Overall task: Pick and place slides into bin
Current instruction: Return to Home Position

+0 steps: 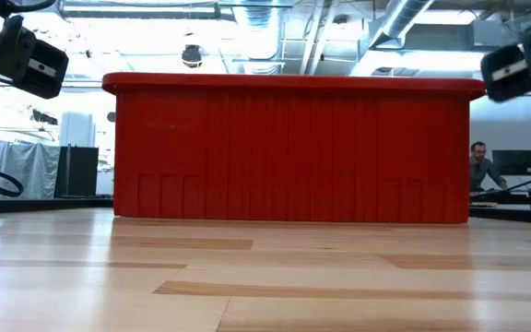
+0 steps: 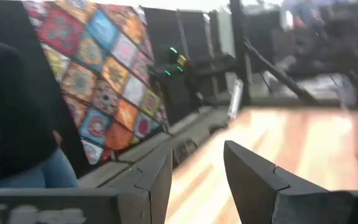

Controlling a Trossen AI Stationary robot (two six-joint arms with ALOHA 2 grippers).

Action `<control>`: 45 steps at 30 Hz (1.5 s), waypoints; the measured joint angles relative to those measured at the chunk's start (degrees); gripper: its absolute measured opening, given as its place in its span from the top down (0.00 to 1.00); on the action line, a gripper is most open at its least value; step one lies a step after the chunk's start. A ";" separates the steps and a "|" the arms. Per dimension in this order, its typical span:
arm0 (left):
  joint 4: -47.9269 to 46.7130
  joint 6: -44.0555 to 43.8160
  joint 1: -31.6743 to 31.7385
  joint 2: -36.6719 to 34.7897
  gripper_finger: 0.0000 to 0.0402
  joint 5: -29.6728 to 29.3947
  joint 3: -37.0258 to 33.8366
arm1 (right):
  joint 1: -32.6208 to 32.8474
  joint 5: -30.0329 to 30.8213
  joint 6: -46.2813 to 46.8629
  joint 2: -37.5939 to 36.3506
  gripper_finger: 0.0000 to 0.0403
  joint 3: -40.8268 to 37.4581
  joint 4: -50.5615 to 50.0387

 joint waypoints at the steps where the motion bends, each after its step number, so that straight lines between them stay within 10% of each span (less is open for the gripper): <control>1: 0.02 0.00 -0.01 0.00 0.56 0.01 0.00 | 0.00 0.90 0.40 0.01 0.66 0.00 -1.61; 12: 0.00 0.00 0.01 0.00 0.56 0.00 -0.01 | -0.02 10.32 1.93 0.95 0.66 0.04 -3.22; 45: 0.02 0.00 0.00 0.00 0.56 0.01 0.00 | -0.11 10.39 2.03 0.95 0.66 0.07 -3.19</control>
